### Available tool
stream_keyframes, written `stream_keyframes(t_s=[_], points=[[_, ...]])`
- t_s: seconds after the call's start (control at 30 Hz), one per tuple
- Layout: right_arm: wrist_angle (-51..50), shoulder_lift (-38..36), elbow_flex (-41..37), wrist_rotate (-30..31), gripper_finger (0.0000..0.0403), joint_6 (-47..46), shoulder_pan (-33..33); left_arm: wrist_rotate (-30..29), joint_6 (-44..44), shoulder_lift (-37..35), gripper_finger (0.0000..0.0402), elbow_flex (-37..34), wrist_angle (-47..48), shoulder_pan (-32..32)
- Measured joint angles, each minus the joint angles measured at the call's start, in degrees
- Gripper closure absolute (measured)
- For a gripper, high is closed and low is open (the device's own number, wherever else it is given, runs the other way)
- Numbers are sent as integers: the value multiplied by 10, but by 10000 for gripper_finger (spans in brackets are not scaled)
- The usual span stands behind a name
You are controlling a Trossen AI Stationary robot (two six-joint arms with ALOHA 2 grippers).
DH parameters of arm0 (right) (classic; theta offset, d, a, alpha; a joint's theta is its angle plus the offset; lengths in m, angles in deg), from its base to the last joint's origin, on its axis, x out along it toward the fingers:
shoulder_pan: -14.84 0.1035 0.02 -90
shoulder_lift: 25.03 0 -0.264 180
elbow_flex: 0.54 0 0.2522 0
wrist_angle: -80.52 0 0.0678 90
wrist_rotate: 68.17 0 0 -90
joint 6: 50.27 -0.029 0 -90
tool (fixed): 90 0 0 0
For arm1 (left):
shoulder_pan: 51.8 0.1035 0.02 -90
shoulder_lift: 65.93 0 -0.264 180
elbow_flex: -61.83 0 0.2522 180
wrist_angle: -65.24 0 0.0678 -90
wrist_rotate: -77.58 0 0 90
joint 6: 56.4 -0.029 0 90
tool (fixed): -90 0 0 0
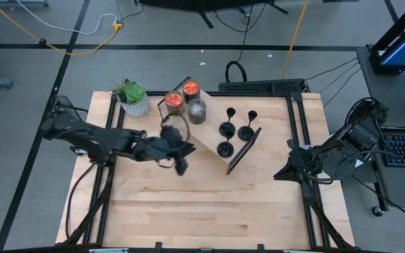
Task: Pick & Place candle stick holders
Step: Return to Home Position
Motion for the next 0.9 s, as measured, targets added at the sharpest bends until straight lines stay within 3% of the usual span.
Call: stream_keyframes(t_s=[0.2,0.43,0.7,0.83,0.9], points=[[80,-45,-119,-3,397,-6,0,4,-9,-40,330,0,39,-42],[226,-120,-289,-82,397,-42,0,22,-27,-47,330,0,28,-66],[227,-238,-389,-108,397,-54,0,22,27,-48,330,0,11,-71],[229,-300,-421,-108,397,-97,0,22,-15,-48,330,0,-3,-71],[230,-323,-432,-137,397,-98,0,24,-55,-48,330,0,-2,-71]])
